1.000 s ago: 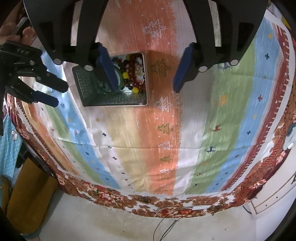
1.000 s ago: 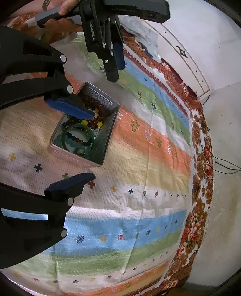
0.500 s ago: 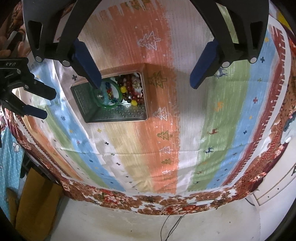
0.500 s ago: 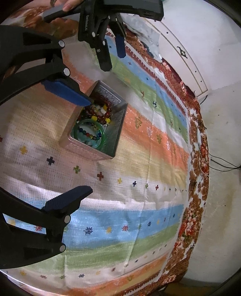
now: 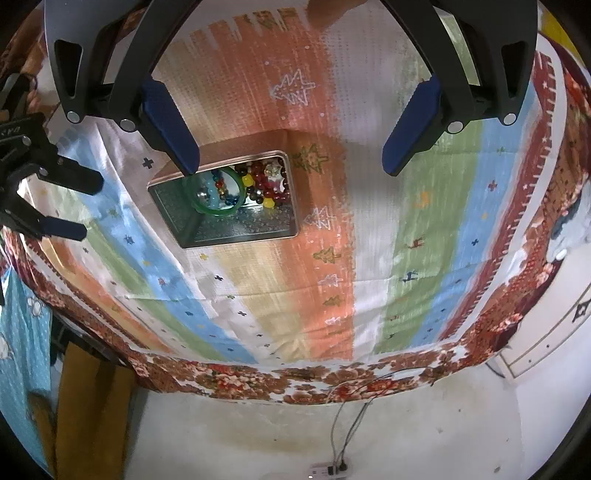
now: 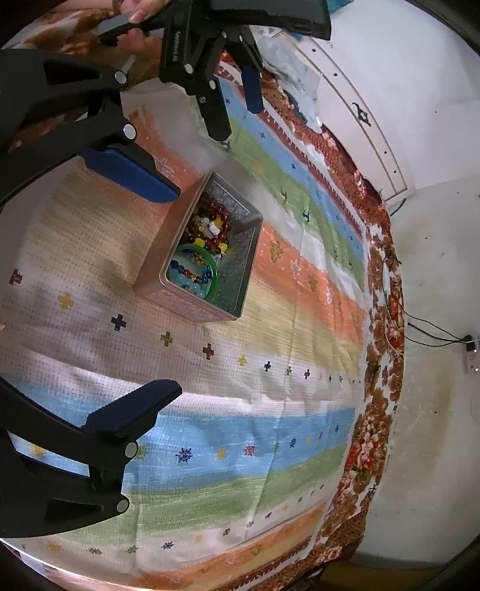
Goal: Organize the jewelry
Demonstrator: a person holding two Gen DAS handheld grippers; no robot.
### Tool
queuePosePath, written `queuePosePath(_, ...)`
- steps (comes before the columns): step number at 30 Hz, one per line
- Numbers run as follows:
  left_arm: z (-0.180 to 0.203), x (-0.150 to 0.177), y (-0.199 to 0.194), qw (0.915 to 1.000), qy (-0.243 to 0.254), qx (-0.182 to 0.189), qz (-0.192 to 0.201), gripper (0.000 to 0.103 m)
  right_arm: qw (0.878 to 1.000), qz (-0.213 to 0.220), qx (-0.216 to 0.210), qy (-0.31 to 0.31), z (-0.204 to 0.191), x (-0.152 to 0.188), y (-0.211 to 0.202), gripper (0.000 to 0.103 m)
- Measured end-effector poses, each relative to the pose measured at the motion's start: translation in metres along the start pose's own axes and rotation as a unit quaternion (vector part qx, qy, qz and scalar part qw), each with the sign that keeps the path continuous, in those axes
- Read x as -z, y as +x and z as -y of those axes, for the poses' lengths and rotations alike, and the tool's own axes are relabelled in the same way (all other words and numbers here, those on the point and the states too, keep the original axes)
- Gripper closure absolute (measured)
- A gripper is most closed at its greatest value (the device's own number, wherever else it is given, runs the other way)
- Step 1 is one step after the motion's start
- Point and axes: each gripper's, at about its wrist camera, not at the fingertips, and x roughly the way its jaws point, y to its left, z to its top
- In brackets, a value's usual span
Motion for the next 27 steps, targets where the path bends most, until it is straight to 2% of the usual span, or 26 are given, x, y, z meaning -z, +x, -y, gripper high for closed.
queuePosePath(7,-0.006,0.002,-0.002,0.9998,-0.02,0.01,0.001,0.006,1.0,0.003,-0.004,0.005,0.004,0.003,0.0,0.006)
queuePosePath(27,0.009,0.007,-0.013,0.9994,0.015,0.011,0.029,0.006,1.0,0.002,-0.001,0.0,0.003,0.007,0.0,0.006)
